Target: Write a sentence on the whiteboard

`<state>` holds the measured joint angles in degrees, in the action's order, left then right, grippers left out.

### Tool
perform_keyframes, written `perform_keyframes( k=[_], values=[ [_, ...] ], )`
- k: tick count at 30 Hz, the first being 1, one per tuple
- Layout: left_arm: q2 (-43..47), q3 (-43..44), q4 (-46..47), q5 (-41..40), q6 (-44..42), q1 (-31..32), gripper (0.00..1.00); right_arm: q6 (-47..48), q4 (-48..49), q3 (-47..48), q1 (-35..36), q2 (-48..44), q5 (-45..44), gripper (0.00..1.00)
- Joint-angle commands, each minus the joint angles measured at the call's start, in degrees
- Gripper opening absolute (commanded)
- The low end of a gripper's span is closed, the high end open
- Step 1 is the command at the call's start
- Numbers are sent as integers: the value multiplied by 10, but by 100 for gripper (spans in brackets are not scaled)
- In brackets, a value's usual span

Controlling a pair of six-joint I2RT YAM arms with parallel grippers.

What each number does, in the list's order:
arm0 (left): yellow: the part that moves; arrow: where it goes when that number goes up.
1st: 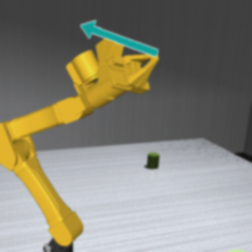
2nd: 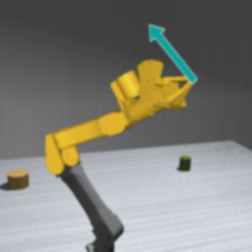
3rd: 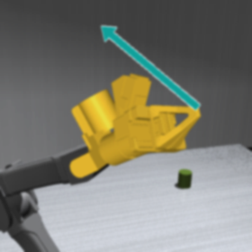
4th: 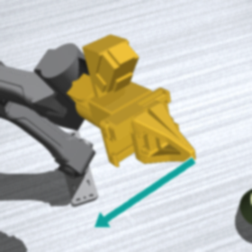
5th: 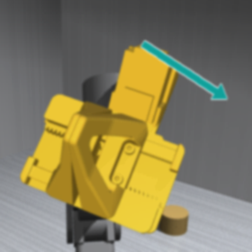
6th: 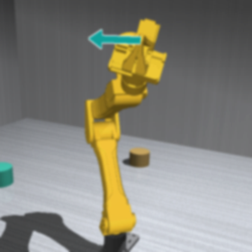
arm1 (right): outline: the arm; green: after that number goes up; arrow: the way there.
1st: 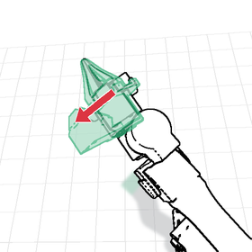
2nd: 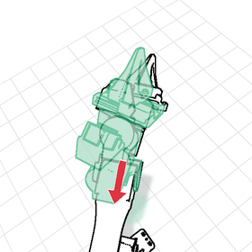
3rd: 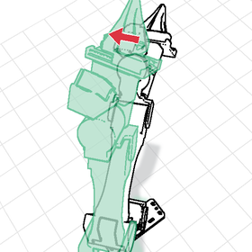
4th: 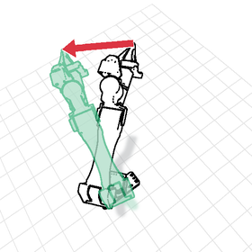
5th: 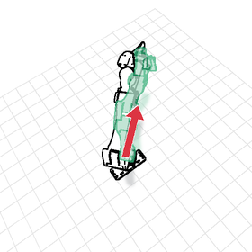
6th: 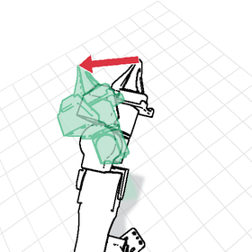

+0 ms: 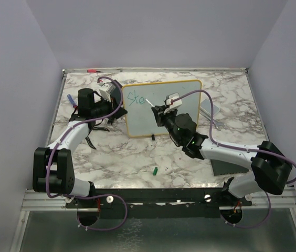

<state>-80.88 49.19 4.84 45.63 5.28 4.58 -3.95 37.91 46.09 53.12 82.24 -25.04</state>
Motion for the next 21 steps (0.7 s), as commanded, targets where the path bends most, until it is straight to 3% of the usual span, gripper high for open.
perform_keyframes(
  k=[1, 21],
  values=[
    [15, 3, 4, 3, -4, -2, 0, -1, 9, 15, -3, 9, -25, 1],
    [16, 2, 3, 4, -3, -2, 0, -71, -49, -48, -1, -1, 1, 1]
  ],
)
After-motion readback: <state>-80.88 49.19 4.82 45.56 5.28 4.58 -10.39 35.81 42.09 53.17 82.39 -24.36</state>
